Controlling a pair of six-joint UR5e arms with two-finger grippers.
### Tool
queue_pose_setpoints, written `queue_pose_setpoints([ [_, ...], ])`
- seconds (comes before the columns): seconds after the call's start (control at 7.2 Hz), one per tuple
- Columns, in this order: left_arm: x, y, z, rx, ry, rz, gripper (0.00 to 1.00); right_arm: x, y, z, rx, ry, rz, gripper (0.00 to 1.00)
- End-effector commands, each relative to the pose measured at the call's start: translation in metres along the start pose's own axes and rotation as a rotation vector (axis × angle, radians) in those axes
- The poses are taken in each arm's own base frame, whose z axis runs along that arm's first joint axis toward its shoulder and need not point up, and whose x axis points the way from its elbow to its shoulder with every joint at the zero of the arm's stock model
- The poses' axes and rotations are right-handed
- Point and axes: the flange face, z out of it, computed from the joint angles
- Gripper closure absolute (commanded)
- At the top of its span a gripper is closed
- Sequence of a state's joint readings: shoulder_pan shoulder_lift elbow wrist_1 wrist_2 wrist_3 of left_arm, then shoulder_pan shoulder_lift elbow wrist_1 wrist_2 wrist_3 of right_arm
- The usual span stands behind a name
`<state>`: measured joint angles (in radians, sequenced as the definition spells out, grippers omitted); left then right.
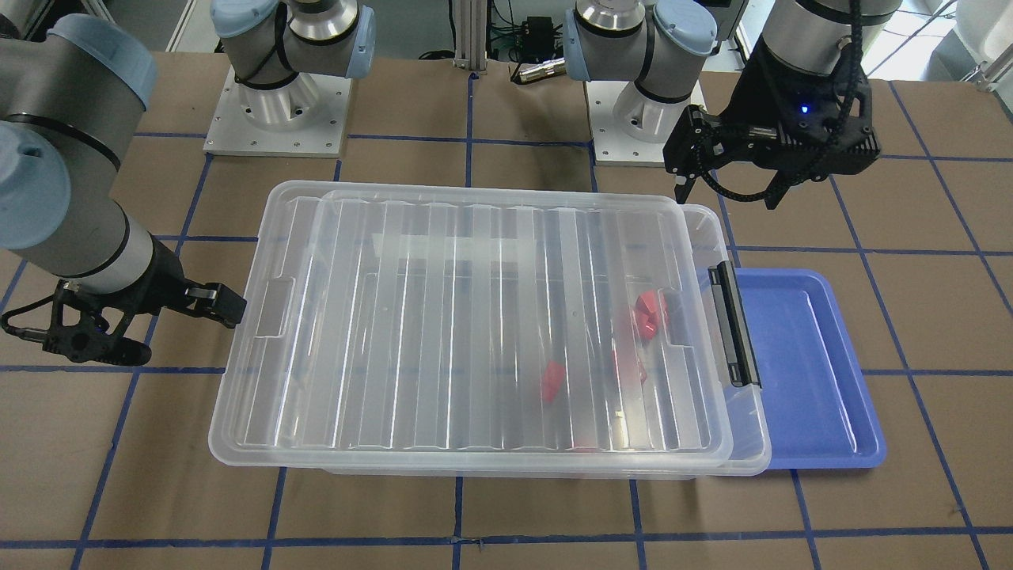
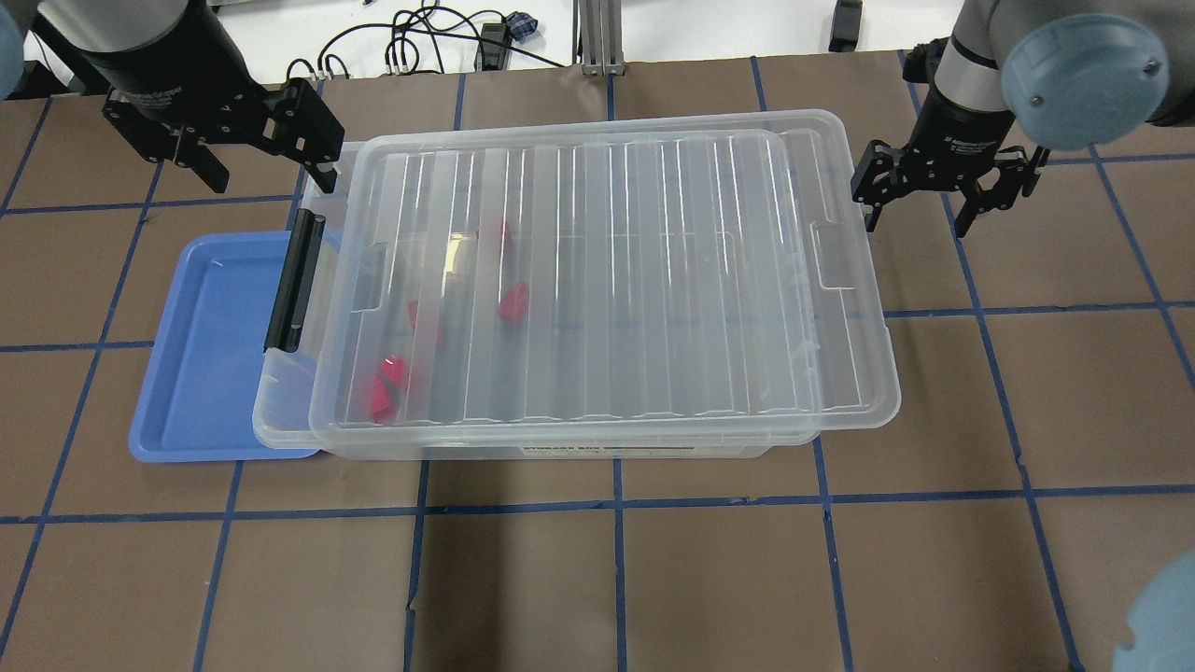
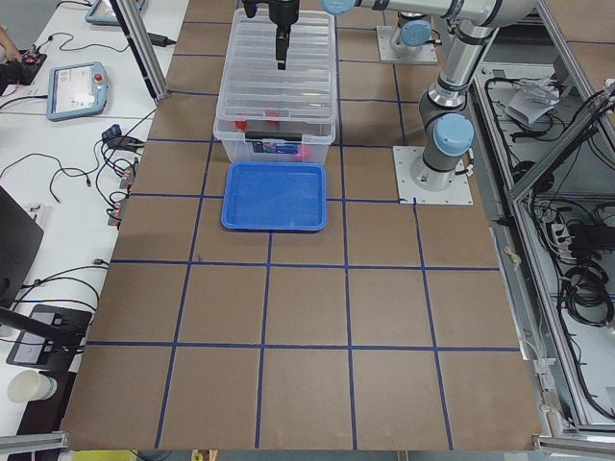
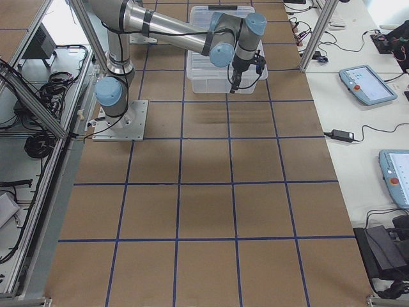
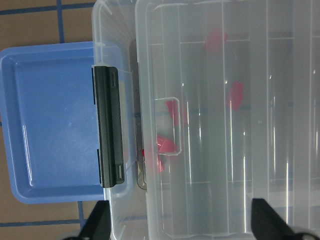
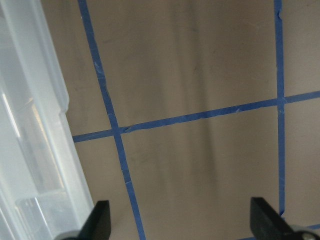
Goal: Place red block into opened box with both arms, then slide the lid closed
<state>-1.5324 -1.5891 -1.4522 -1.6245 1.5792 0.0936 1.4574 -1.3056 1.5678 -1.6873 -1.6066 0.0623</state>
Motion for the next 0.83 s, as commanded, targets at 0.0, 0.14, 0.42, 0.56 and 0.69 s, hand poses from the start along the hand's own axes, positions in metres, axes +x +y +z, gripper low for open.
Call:
queue_pose_setpoints([
  [0.0,0.0,0.0,0.0,0.001,0.001,-0.014,0.0,-0.007,0.002,0.0,0.002,0.001,0.004,0.0],
  [0.14,0.0,0.002,-0.002,0.003,0.0,-0.015,0.0,-0.007,0.002,0.0,0.002,0.001,0.004,0.0],
  [0.42,0.0,0.003,-0.004,0.009,0.0,-0.017,0.0,0.0,0.0,-0.02,0.029,0.001,-0.001,0.0],
  [0.56,0.0,0.003,-0.004,0.006,0.0,-0.018,0.0,0.005,0.015,-0.056,0.086,0.009,0.004,0.0],
  [0.69,0.0,0.005,-0.004,0.006,0.0,-0.017,0.0,0.003,0.036,-0.083,0.127,-0.005,-0.001,0.0],
])
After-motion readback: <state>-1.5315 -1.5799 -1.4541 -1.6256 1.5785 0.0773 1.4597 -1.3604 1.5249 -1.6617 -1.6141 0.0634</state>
